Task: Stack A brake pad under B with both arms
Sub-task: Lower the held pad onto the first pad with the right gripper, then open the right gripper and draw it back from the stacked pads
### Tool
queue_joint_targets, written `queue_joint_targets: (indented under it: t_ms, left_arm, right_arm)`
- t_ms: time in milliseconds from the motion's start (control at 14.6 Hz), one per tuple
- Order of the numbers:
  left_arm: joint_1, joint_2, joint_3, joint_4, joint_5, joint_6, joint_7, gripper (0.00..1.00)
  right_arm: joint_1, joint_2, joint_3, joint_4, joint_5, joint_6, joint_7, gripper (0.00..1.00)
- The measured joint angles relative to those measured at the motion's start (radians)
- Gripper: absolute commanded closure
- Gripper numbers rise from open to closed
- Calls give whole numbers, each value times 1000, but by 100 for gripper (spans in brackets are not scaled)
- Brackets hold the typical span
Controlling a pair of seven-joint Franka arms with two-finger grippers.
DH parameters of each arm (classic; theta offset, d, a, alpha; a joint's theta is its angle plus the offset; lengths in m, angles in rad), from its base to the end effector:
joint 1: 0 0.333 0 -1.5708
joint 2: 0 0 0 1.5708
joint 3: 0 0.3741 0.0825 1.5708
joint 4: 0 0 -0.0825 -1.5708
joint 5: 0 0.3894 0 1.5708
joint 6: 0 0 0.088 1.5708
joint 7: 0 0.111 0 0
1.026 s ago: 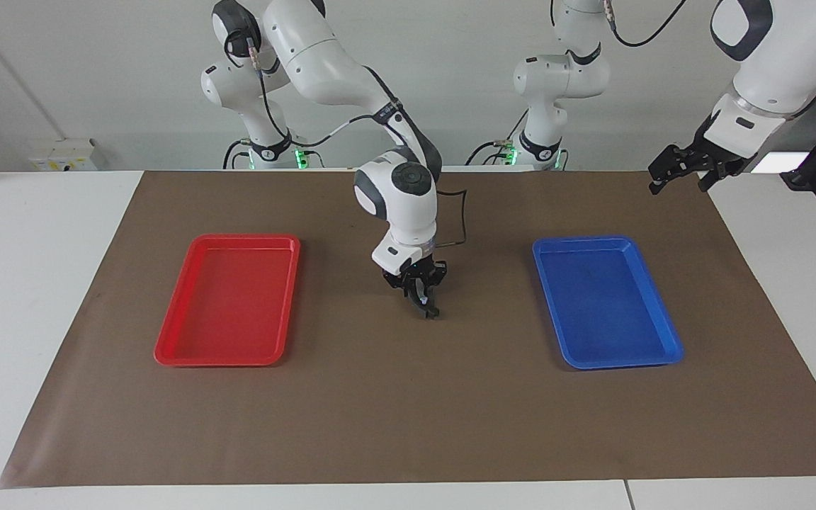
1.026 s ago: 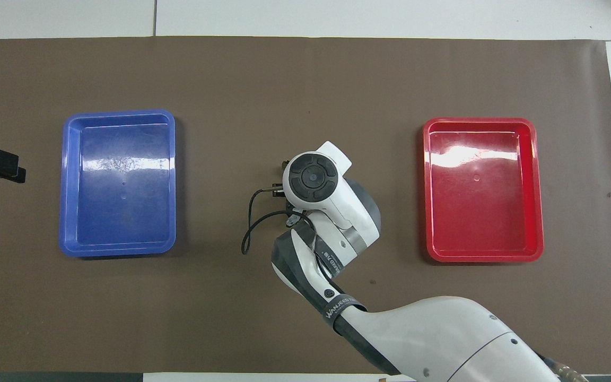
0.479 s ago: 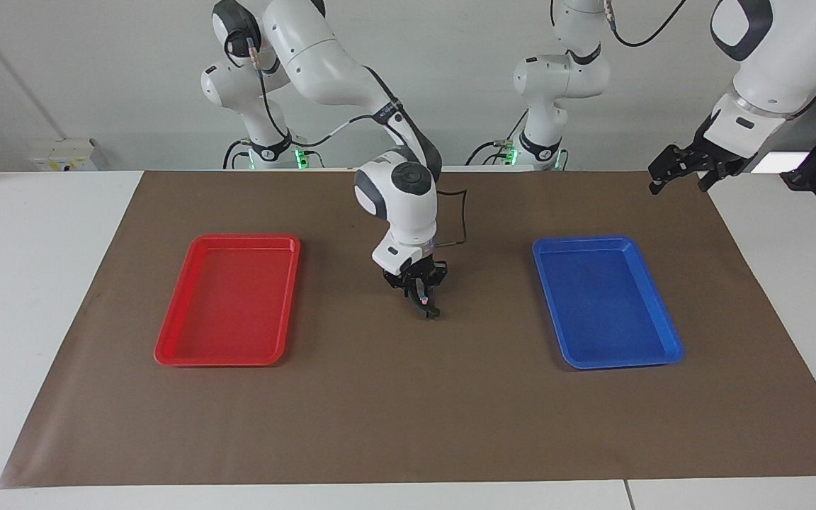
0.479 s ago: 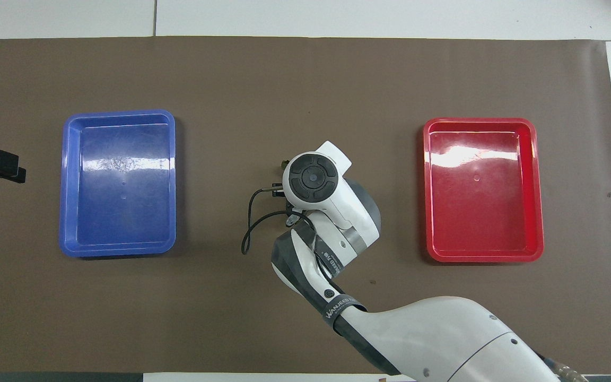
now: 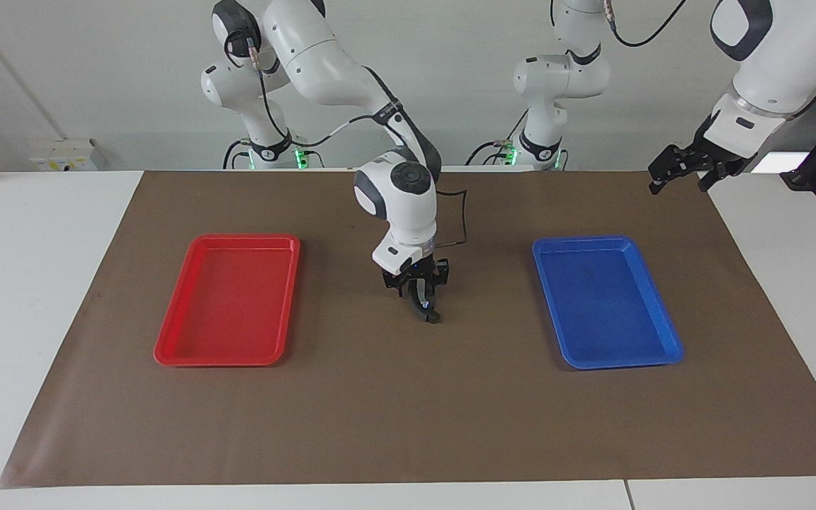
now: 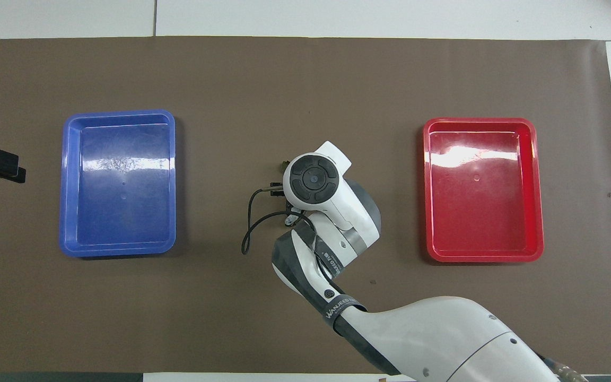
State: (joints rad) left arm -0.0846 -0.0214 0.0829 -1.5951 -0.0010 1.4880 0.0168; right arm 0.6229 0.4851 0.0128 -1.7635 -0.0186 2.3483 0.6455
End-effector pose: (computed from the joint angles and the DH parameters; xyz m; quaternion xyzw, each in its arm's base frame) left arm 0.5423 -0.0004 0.6720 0.9990 -0.0093 -0.0429 0.0017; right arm 0.5650 0.4151 0.3439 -0.9987 -0.0004 -0.0424 0.0266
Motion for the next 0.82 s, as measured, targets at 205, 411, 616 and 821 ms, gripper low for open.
queue_joint_targets:
  t_ms: [205, 411, 616, 821]
  left_arm:
    - [0, 0, 0, 0, 0, 0, 0, 0]
    - [0, 0, 0, 0, 0, 0, 0, 0]
    - [0, 0, 0, 0, 0, 0, 0, 0]
    - [0, 0, 0, 0, 0, 0, 0, 0]
  right_arm:
    - [1, -5, -2, 3, -7, -9, 1, 0]
    - [-21, -50, -25, 12, -49, -41, 23, 0]
    - [-123, -158, -31, 15, -55, -125, 22, 0]
    - [-237, -277, -32, 14, -59, -245, -16, 0]
